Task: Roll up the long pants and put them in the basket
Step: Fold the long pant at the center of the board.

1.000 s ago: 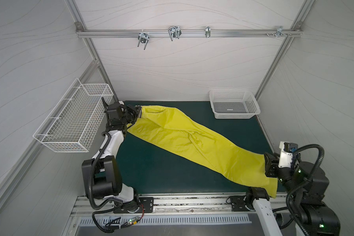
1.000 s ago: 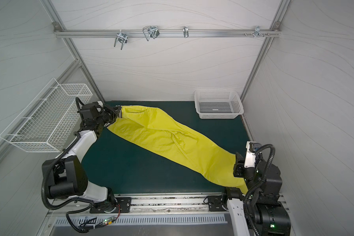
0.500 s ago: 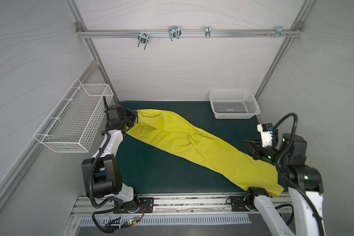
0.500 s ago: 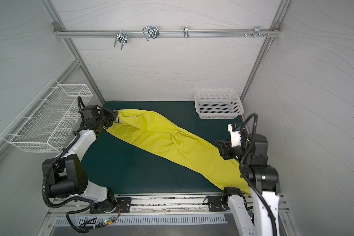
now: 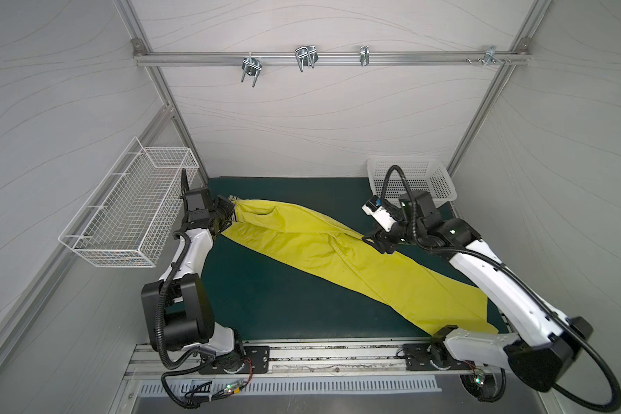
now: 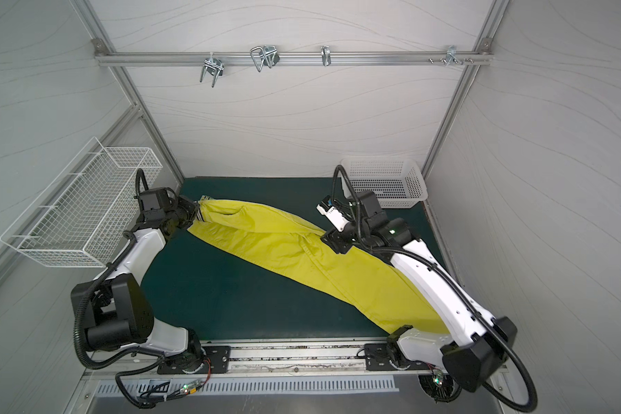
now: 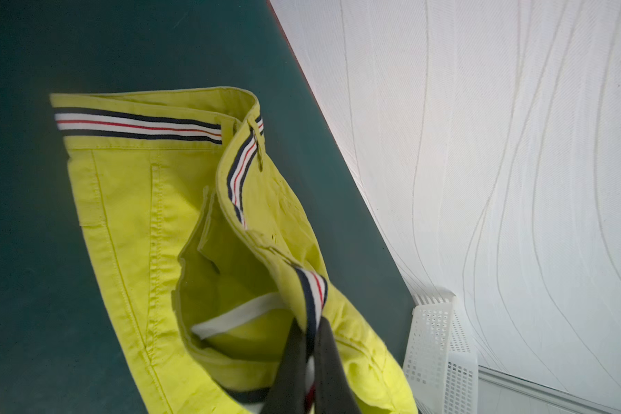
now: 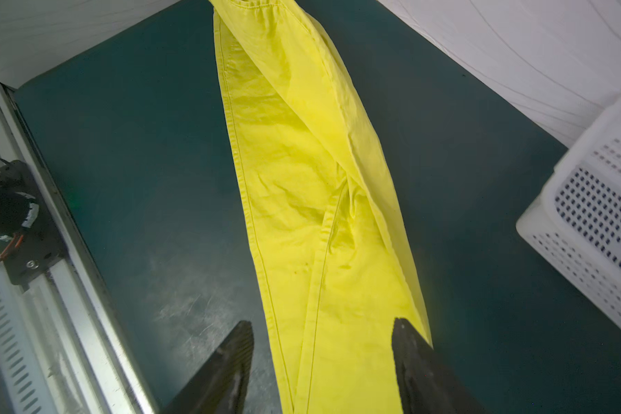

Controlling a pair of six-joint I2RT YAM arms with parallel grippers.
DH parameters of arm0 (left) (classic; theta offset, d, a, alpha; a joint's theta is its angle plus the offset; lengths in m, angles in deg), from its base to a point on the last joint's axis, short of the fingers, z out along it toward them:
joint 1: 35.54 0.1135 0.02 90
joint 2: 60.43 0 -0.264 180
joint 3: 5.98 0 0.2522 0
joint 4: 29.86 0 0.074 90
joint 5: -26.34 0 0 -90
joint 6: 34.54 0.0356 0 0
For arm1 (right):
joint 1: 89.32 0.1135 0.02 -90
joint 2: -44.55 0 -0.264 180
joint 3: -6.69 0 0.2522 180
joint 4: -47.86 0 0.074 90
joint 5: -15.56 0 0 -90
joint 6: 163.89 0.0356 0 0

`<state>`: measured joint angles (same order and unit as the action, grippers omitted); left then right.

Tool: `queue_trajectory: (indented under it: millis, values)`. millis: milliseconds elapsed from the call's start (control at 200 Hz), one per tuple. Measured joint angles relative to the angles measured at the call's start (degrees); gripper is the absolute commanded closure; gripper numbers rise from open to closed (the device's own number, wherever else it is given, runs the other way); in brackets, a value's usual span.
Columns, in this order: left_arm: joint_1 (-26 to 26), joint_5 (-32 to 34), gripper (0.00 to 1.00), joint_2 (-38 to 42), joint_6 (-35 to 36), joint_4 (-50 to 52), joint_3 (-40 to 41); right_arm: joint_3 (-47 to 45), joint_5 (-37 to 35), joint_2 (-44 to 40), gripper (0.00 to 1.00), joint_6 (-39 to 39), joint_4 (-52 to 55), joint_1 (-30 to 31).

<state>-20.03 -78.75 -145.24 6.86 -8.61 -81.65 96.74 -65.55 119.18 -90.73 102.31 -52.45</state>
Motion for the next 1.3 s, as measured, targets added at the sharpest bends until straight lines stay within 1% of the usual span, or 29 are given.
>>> queue_trajectory:
  millis: [95,200,340,580,665,855,1010,1296]
  values:
    - [0.5,0.1,1.00,0.0,1.1,0.7,0.0,4.5,-0.9,9.6,0.37,-4.3,-4.3,4.2]
    - [1.1,0.1,1.00,0.3,1.9,1.5,0.0,8.2,-0.8,19.1,0.37,-7.8,-9.1,6.4]
    - [1.8,0.0,1.00,0.6,2.5,2.4,0.0,13.1,0.5,29.2,0.36,-11.6,-13.6,6.6]
    - [2.1,-0.1,1.00,0.9,3.6,3.2,0.0,24.4,2.1,41.8,0.36,-16.1,-18.4,6.2]
    - [2.3,-0.1,1.00,0.9,4.0,3.5,0.0,27.9,2.7,44.9,0.37,-16.5,-20.0,5.9]
    - [2.9,-0.2,1.00,1.2,4.7,4.6,0.0,35.8,4.8,51.8,0.41,-17.7,-21.4,5.3]
    - [4.1,-0.1,1.00,1.2,4.5,6.4,0.0,36.7,8.1,53.5,0.44,-17.6,-21.8,4.8]
    - [4.2,-0.1,1.00,1.2,4.4,6.4,0.0,38.1,13.0,54.2,0.50,-17.7,-21.4,5.4]
